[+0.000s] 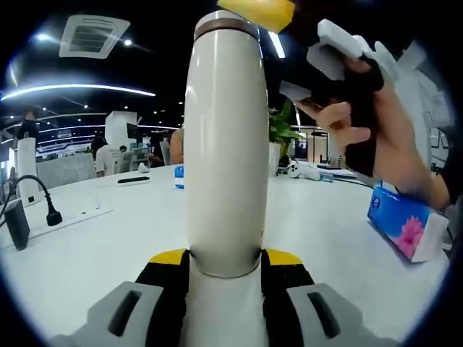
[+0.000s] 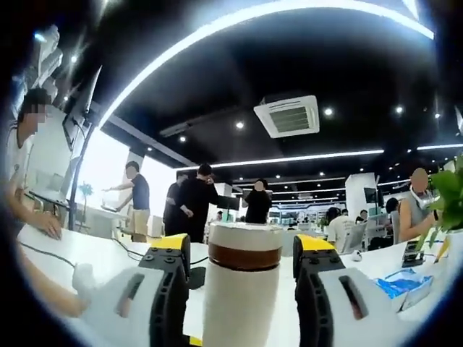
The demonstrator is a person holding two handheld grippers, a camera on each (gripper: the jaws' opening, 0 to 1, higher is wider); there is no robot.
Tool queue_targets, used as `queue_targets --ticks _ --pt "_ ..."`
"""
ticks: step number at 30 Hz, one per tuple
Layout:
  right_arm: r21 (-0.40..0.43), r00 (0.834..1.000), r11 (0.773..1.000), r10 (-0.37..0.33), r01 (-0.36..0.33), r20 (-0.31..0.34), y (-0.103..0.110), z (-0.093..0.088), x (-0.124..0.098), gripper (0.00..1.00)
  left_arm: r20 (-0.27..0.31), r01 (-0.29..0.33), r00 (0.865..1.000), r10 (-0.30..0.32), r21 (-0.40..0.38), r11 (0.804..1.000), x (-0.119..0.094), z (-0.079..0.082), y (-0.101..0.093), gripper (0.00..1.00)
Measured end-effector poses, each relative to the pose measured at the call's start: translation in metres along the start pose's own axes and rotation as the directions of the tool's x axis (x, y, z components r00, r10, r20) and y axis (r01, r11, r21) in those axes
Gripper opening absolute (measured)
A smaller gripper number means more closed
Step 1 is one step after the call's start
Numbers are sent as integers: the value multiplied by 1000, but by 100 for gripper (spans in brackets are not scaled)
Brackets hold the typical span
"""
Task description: Grasp the water cup twist off the cup lid place the cup lid on the table
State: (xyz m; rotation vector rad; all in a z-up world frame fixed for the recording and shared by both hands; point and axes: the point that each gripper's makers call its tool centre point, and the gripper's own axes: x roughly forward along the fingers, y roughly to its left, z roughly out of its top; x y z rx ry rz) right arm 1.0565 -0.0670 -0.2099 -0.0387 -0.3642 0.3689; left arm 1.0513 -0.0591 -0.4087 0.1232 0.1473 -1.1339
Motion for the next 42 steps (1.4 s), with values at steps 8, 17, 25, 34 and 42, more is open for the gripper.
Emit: queue_targets --ticks 8,17,25,34,42 --pt "10 1000 1000 7 -7 22 0 3 6 50 0 3 1000 -3 -1 1000 1 0 0 41" --pt "29 998 998 50 -51 24 -3 1 4 45 0 4 1000 -4 1 1000 1 0 1 41" --pt "92 988 985 141 -147 60 -4 1 5 45 0 4 1000 -4 0 1000 2 0 1 41" --pt "140 960 952 262 -273 95 1 1 2 45 0 6 1000 -6 -1 1000 2 0 1 41" --pt "183 911 895 385 -408 149 6 0 -2 45 1 10 1000 -10 0 1000 2 0 1 42"
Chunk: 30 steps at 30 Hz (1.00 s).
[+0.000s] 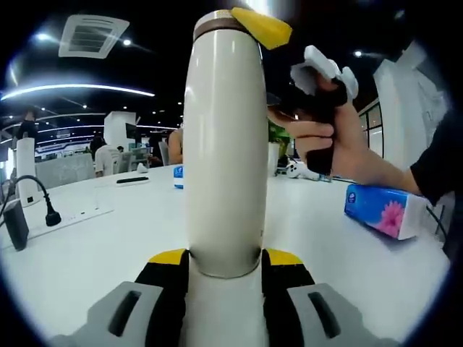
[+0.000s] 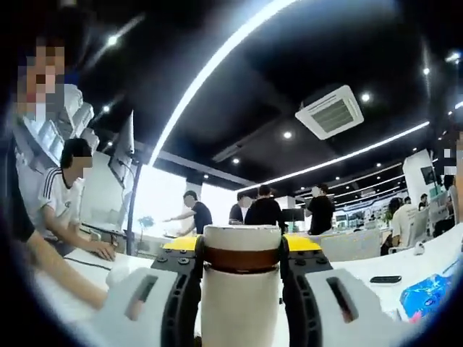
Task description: Grasp the water cup twist off the cup lid place the cup lid on the table
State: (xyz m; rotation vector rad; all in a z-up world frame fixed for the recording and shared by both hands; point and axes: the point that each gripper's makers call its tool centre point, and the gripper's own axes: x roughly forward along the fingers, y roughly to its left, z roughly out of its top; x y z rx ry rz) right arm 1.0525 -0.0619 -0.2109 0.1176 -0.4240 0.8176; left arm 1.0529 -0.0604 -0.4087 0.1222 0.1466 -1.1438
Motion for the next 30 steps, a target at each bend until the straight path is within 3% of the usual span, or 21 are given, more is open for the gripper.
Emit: queue_targets --ticks 2,10,15,22,30 --pt "25 999 998 49 -49 2 0 -2 0 45 0 0 1000 0 0 1000 0 0 0 42" --pt "77 991 988 133 -134 15 -6 -3 2 45 0 1 1000 -1 -1 1000 1 0 1 42" --pt "147 971 960 233 -237 46 -6 -2 3 45 1 -1 1000 1 -1 1000 1 0 2 42" --pt "217 959 934 273 -282 74 -16 -3 3 45 0 1 1000 -1 -4 1000 1 -1 2 41" --pt "205 948 926 308 -318 79 -5 -2 1 45 -1 0 1000 0 -5 1000 1 -1 1 41"
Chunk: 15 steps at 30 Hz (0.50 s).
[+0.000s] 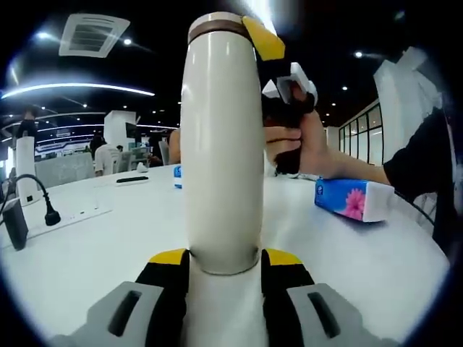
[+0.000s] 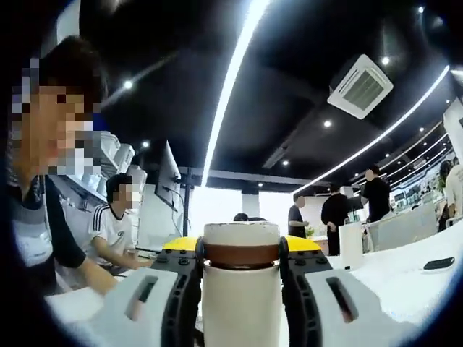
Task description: Grasp the water cup twist off the cup lid place the cup lid on the table
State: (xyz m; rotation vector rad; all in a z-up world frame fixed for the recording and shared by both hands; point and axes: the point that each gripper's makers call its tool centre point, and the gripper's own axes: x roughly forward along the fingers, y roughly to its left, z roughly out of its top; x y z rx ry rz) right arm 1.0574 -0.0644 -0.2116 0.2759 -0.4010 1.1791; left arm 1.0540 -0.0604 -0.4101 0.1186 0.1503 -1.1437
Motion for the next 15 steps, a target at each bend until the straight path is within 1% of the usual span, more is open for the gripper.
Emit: queue_targets --ticks 5,12,13,15 --pt "11 1000 1000 -10 10 -1 -3 1 -1 45 0 0 1000 0 -1 1000 0 0 -1 41" --pt "-28 1000 1000 -12 12 -15 6 -1 1 45 0 1 1000 -1 1 1000 -1 1 -1 41" --pt "-30 1000 1000 -12 11 -17 6 -1 1 45 0 0 1000 0 2 1000 -1 1 -1 40" --pt "-16 1000 1000 -11 11 -20 7 -2 1 46 -2 -7 1000 7 -1 1000 0 1 1 41"
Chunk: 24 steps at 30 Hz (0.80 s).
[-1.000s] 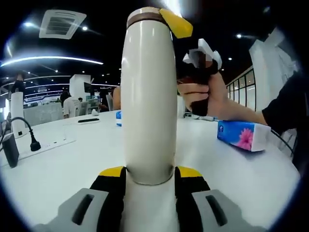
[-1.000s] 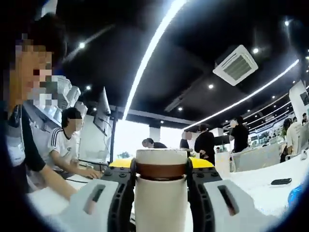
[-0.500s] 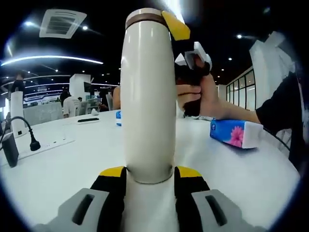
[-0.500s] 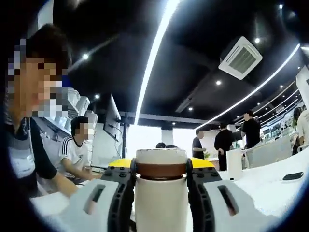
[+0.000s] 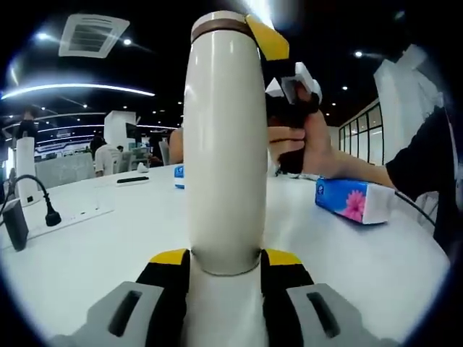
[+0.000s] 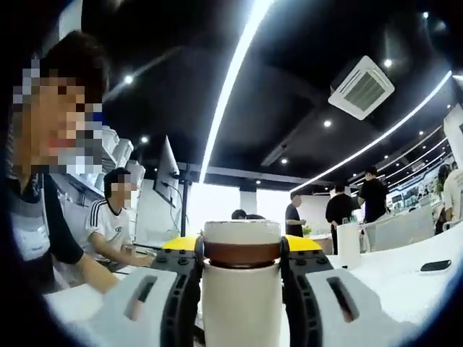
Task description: Grasp the water cup twist off the cup lid place the cup lid on the table
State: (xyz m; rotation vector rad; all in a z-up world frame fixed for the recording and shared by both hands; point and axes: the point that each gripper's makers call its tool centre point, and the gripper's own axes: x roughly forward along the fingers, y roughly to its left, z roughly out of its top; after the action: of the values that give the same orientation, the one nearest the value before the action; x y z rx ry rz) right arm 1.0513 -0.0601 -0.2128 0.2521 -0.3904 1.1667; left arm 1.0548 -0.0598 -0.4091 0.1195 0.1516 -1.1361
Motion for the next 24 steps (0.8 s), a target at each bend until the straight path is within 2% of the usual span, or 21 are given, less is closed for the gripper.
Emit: queue_targets --ticks 13,19,24 --pt "-28 998 999 -48 47 -41 -2 -7 1 48 2 9 1000 -10 15 1000 -1 0 -3 41" --pt "-43 997 997 -61 59 -56 -6 -10 2 48 6 -2 1000 2 18 1000 2 1 -1 46" --pt "-37 996 997 -68 66 -65 -6 -12 2 49 -3 -6 1000 6 8 1000 4 1 1 47"
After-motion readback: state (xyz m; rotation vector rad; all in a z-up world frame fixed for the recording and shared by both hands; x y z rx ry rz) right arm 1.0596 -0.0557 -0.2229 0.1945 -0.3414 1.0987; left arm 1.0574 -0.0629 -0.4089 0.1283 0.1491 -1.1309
